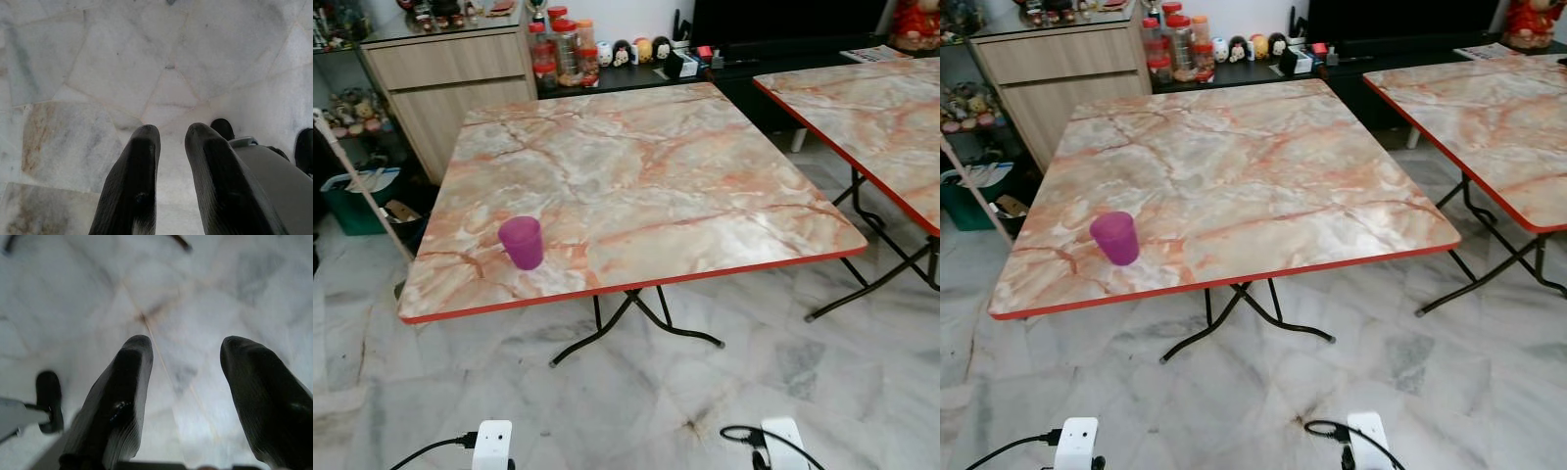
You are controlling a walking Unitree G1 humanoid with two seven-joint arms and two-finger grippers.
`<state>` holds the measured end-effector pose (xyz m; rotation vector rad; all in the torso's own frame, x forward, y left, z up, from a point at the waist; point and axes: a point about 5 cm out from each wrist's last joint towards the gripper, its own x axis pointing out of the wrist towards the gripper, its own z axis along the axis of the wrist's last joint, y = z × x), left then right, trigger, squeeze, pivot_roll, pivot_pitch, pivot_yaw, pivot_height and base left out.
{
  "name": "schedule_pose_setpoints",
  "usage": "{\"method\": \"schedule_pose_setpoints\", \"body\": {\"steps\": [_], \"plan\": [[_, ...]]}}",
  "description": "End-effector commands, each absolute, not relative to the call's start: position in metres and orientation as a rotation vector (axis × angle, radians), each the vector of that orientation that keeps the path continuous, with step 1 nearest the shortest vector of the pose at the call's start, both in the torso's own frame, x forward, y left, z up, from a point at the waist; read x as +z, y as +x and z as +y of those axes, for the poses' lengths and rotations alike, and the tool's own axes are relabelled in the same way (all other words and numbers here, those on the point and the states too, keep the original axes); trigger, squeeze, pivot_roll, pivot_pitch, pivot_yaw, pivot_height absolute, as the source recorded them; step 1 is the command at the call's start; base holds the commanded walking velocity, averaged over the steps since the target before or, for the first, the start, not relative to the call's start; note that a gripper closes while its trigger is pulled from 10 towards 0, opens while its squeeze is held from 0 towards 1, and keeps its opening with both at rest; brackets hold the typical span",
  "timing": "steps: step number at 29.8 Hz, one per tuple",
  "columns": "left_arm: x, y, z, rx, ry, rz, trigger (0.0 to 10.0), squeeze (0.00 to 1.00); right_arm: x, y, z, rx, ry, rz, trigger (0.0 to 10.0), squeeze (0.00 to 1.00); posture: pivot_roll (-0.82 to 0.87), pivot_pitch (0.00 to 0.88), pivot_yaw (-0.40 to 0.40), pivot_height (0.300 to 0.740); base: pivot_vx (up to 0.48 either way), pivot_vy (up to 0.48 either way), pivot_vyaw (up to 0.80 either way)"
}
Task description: Setting the table
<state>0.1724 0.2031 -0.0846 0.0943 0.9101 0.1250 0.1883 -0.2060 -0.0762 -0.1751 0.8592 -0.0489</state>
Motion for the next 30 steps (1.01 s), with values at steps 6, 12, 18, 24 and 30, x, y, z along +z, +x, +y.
{"method": "schedule_pose_setpoints", "body": {"steps": [6, 12, 18, 24, 30], "plan": [[-0.085, 0.168, 0.208, 0.152, 0.101, 0.896, 10.0, 0.00, -0.073, 0.198, -0.194, 0.012, -0.156, 0.838, 10.0, 0.00, -0.04, 0.000, 0.040, 0.732, 0.000, 0.000, 0.00], [-0.076, 0.171, 0.215, 0.205, 0.110, 0.747, 10.0, 0.00, -0.079, 0.187, -0.196, 0.007, -0.152, 0.876, 10.0, 0.00, -0.04, 0.000, 0.048, 0.732, 0.000, 0.000, 0.00], [-0.064, 0.162, 0.235, 0.382, 0.099, 0.585, 10.0, 0.00, -0.084, 0.175, -0.199, -0.005, -0.156, 0.916, 10.0, 0.00, 0.00, 0.000, 0.039, 0.732, 0.000, 0.000, 0.00], [-0.034, 0.169, 0.260, 0.584, -0.004, 0.348, 10.0, 0.00, -0.083, 0.177, -0.201, -0.022, -0.142, 0.906, 10.0, 0.00, 0.02, 0.000, 0.030, 0.732, 0.000, 0.000, 0.00], [0.000, 0.200, 0.276, 0.707, -0.083, 0.164, 10.0, 0.00, -0.081, 0.182, -0.200, -0.024, -0.140, 0.897, 10.0, 0.00, 0.02, 0.000, 0.028, 0.732, 0.000, 0.000, 0.00]]}}
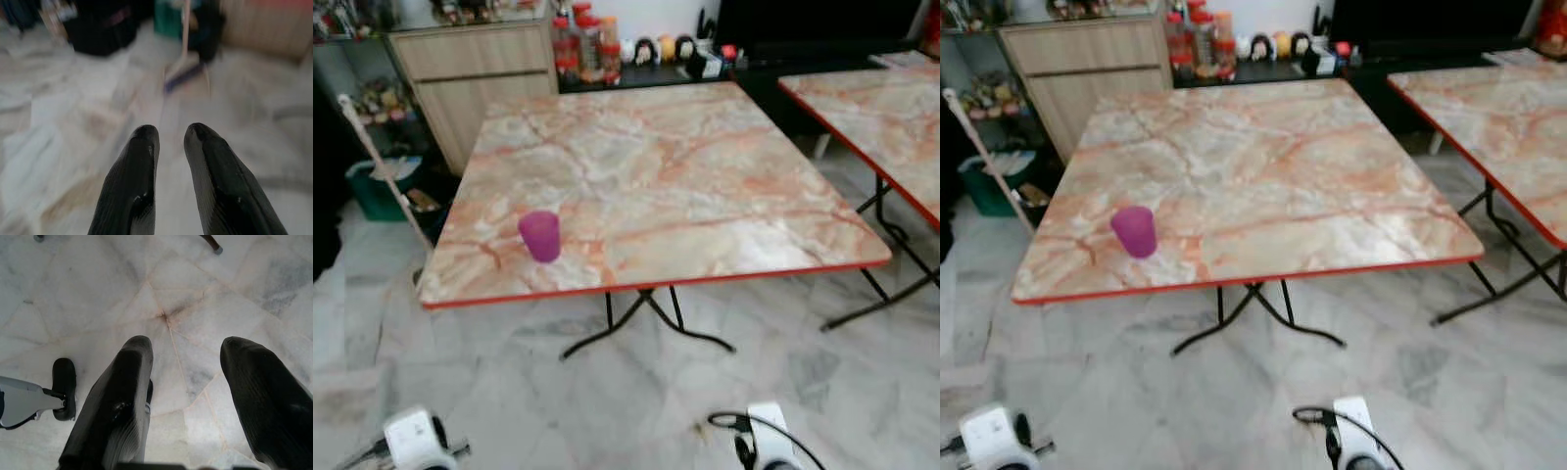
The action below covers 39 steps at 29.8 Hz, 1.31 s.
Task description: Setting the table
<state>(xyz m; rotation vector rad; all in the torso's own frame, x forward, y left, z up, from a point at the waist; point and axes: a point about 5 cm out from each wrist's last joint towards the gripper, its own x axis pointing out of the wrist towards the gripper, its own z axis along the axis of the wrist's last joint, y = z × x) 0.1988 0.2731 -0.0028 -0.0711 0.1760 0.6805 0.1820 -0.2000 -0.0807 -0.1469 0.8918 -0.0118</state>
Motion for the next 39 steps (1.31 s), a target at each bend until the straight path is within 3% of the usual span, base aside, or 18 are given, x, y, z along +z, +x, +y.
{"method": "schedule_pose_setpoints", "body": {"steps": [1, 2, 7, 19, 26, 39], "plan": [[0.005, 0.203, 0.277, 0.712, -0.087, 0.144, 10.0, 0.00, -0.081, 0.182, -0.200, -0.024, -0.140, 0.897, 10.0, 0.00, 0.02, 0.000, 0.028, 0.732, 0.000, 0.000, 0.00], [0.005, 0.203, 0.277, 0.712, -0.087, 0.144, 10.0, 0.00, -0.081, 0.182, -0.200, -0.024, -0.140, 0.897, 10.0, 0.00, 0.02, 0.000, 0.028, 0.732, 0.000, 0.000, 0.00], [0.097, 0.286, 0.258, 0.467, -0.018, -0.169, 10.0, 0.00, -0.080, 0.185, -0.196, -0.016, -0.132, 0.886, 10.0, 0.00, 0.00, 0.000, 0.038, 0.732, 0.000, 0.000, 0.00], [0.156, 0.337, 0.222, 0.291, -0.030, -0.281, 10.0, 0.00, -0.081, 0.183, -0.194, -0.036, -0.106, 0.890, 10.0, 0.00, 0.01, 0.000, 0.040, 0.732, 0.000, 0.000, 0.00], [0.164, 0.345, 0.207, 0.262, -0.046, -0.298, 10.0, 0.00, -0.077, 0.191, -0.193, -0.042, -0.094, 0.864, 10.0, 0.00, 0.00, 0.000, 0.042, 0.732, 0.176, 0.000, 0.00], [0.167, 0.344, 0.206, 0.268, -0.063, -0.304, 10.0, 0.00, -0.078, 0.189, -0.189, -0.006, -0.118, 0.863, 10.0, 0.00, 0.01, 0.000, 0.031, 0.732, 0.361, 0.000, 0.16]]}}
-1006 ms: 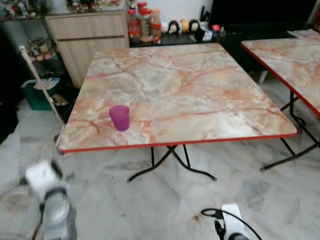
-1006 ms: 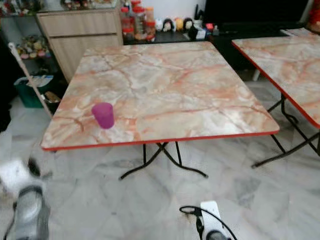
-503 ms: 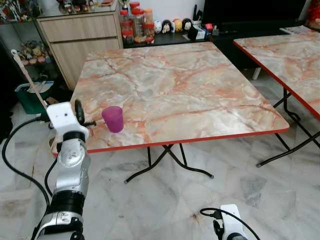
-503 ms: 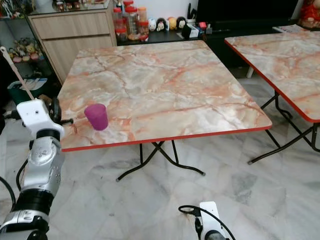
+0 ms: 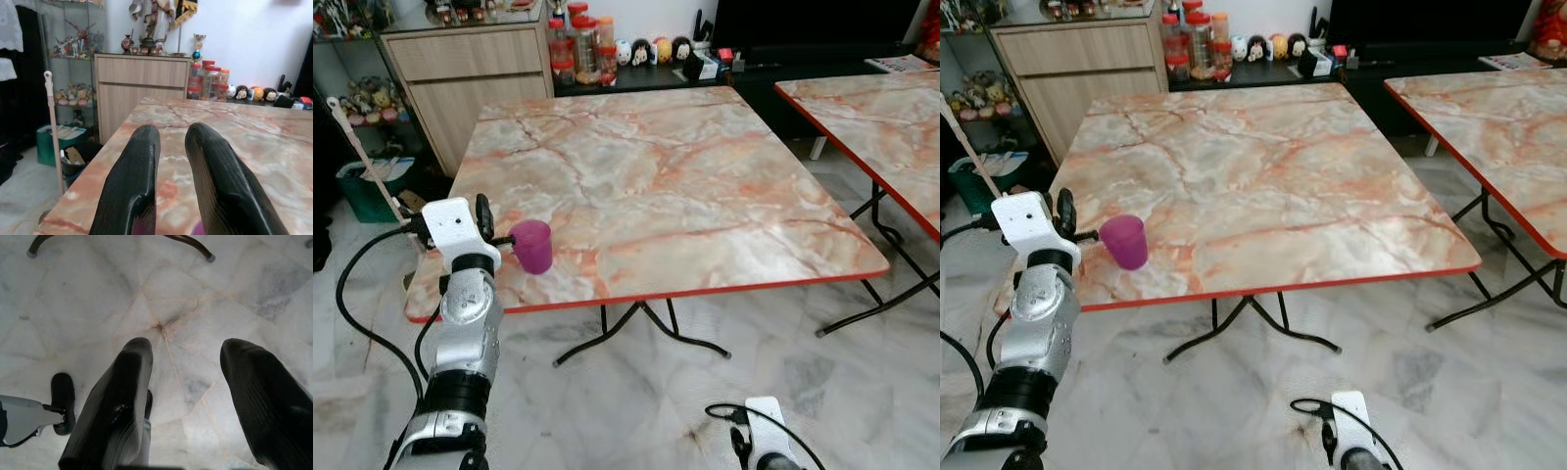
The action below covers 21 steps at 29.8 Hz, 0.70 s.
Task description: Setting the table
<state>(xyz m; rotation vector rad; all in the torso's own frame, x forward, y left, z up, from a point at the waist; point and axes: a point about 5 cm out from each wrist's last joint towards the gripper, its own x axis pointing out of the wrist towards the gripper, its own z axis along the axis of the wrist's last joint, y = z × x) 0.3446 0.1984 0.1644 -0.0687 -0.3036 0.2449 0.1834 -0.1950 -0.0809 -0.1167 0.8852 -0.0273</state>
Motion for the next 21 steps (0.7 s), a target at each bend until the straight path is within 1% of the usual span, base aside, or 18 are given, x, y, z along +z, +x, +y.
{"method": "schedule_pose_setpoints", "body": {"steps": [1, 16, 18, 21], "plan": [[0.167, 0.344, 0.206, 0.269, -0.064, -0.305, 10.0, 0.00, -0.079, 0.189, -0.189, -0.013, -0.104, 0.865, 10.0, 0.00, 0.01, 0.000, 0.031, 0.732, 0.368, 0.000, 0.00], [0.174, 0.342, 0.204, 0.267, -0.073, -0.334, 10.0, 0.00, -0.079, 0.188, -0.189, -0.007, -0.115, 0.871, 10.0, 0.00, 0.01, 0.000, 0.025, 0.732, 0.367, 0.000, 0.00], [0.178, 0.341, 0.201, 0.242, -0.074, -0.351, 10.0, 0.00, -0.080, 0.188, -0.189, -0.007, -0.115, 0.873, 10.0, 0.00, 0.02, 0.000, 0.026, 0.732, 0.131, 0.000, 0.00], [0.184, 0.338, 0.195, 0.188, -0.122, -0.356, 10.0, 0.00, -0.080, 0.187, -0.188, -0.006, -0.113, 0.875, 10.0, 0.00, 0.02, 0.000, 0.029, 0.732, 0.000, 0.000, 0.00]]}}
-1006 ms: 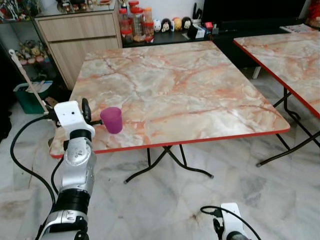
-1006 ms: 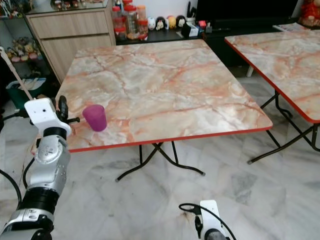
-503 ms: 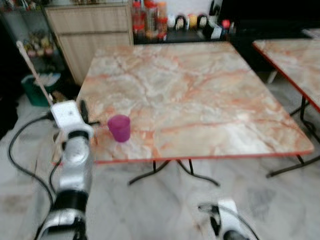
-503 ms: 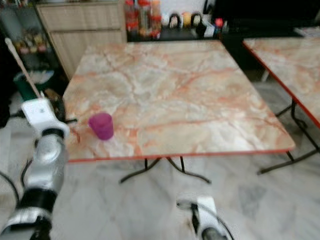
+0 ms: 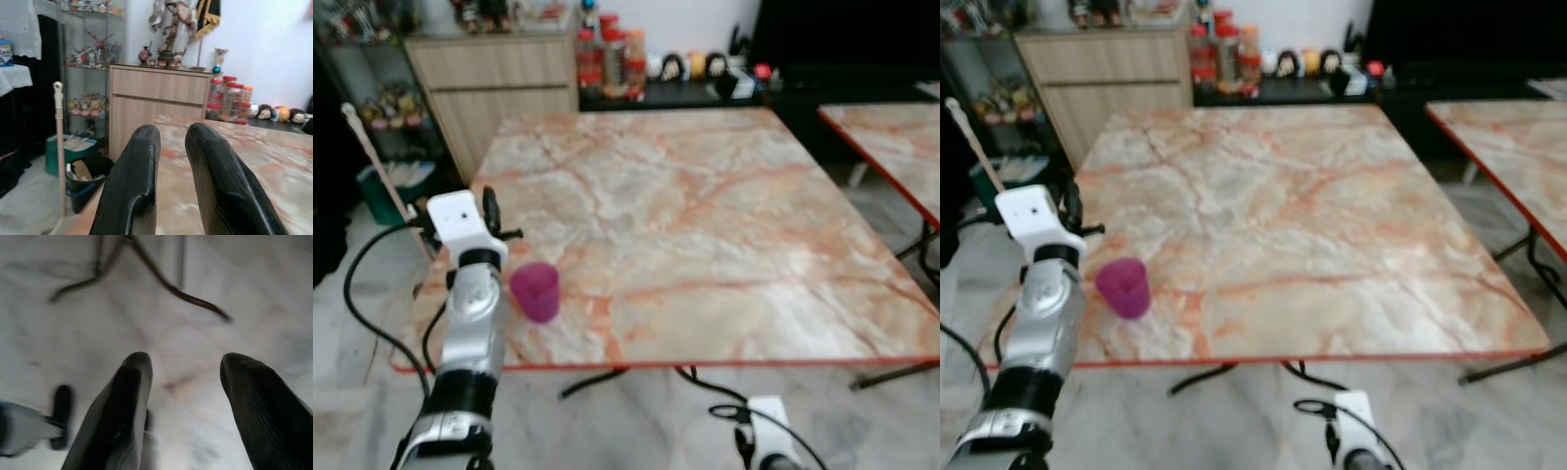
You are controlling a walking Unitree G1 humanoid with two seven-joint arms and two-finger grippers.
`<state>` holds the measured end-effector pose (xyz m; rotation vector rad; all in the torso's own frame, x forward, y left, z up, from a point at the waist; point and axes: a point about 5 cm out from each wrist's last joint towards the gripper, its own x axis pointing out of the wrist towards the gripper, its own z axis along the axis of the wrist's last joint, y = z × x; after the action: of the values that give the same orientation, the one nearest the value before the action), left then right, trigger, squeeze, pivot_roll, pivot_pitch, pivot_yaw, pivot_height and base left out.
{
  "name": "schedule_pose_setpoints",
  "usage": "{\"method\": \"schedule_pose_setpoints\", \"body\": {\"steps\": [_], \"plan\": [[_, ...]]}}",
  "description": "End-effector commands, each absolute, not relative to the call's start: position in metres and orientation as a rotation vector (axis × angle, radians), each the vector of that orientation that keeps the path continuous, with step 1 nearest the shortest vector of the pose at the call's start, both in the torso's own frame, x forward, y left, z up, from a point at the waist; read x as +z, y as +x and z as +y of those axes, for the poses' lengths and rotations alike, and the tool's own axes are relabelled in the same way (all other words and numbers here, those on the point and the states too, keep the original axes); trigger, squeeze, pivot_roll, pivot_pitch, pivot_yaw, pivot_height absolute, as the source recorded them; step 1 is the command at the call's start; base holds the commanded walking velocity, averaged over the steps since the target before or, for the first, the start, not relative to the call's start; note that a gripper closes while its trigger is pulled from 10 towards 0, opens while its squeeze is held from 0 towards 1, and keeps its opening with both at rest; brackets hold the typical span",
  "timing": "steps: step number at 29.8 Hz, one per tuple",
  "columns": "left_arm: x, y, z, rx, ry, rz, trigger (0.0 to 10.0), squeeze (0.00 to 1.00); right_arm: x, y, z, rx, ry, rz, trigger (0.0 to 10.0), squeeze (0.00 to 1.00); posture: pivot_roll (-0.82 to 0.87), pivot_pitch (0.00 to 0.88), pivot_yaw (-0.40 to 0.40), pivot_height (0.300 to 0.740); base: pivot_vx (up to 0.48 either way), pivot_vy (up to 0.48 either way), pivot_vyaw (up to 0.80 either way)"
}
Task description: Setting the table
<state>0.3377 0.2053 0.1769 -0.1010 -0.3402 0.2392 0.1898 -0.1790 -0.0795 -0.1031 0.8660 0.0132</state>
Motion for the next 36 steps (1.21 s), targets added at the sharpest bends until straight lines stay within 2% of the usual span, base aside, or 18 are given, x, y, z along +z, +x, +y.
{"method": "schedule_pose_setpoints", "body": {"steps": [1, 6, 9, 10, 11, 12, 17, 18, 27, 29, 36], "plan": [[0.184, 0.336, 0.194, 0.165, -0.138, -0.350, 10.0, 0.00, -0.080, 0.186, -0.188, -0.005, -0.112, 0.876, 10.0, 0.00, 0.02, 0.000, 0.031, 0.732, 0.000, 0.000, 0.00], [0.186, 0.333, 0.195, 0.139, -0.158, -0.335, 10.0, 0.00, -0.081, 0.185, -0.187, -0.006, -0.112, 0.879, 10.0, 0.00, 0.02, 0.000, 0.032, 0.732, 0.000, 0.000, 0.00], [0.207, 0.327, 0.203, 0.064, -0.179, -0.331, 10.0, 0.00, -0.083, 0.181, -0.188, -0.007, -0.110, 0.891, 10.0, 0.00, 0.04, 0.000, 0.032, 0.732, 0.000, 0.000, 0.00], [0.211, 0.327, 0.203, 0.042, -0.163, -0.327, 10.0, 0.25, -0.083, 0.180, -0.187, -0.005, -0.111, 0.893, 10.0, 0.00, 0.04, 0.000, 0.033, 0.732, 0.000, 0.000, 0.00], [0.213, 0.327, 0.203, 0.027, -0.151, -0.325, 10.0, 0.25, -0.084, 0.180, -0.187, -0.003, -0.111, 0.895, 10.0, 0.00, 0.03, 0.000, 0.034, 0.732, 0.000, 0.000, 0.00], [0.217, 0.327, 0.201, -0.014, -0.145, -0.322, 10.0, 1.00, -0.084, 0.179, -0.187, -0.004, -0.111, 0.896, 10.0, 0.00, 0.03, 0.000, 0.035, 0.732, 0.000, 0.000, 0.00], [0.222, 0.324, 0.194, -0.124, -0.097, -0.300, 10.0, 1.00, -0.084, 0.179, -0.186, -0.004, -0.108, 0.895, 10.0, 0.00, 0.03, 0.000, 0.038, 0.732, 0.000, 0.000, 0.00], [0.218, 0.323, 0.186, -0.221, -0.030, -0.255, 10.0, 1.00, -0.084, 0.179, -0.186, -0.005, -0.107, 0.895, 10.0, 0.00, 0.03, 0.000, 0.037, 0.732, 0.000, 0.000, 0.00], [0.198, 0.318, 0.175, -0.382, 0.079, -0.105, 10.0, 1.00, -0.083, 0.182, -0.185, -0.002, -0.108, 0.892, 10.0, 0.00, 0.03, 0.000, 0.040, 0.732, 0.000, 0.000, 0.00], [0.193, 0.316, 0.169, -0.466, 0.109, -0.081, 10.0, 1.00, -0.083, 0.182, -0.186, 0.000, -0.112, 0.892, 10.0, 0.00, 0.03, 0.000, 0.037, 0.732, 0.000, 0.000, 0.00], [0.183, 0.319, 0.173, -0.453, 0.197, -0.017, 10.0, 1.00, -0.082, 0.182, -0.190, -0.002, -0.120, 0.894, 10.0, 0.00, 0.02, 0.000, 0.036, 0.732, 0.000, 0.000, 0.00]]}}
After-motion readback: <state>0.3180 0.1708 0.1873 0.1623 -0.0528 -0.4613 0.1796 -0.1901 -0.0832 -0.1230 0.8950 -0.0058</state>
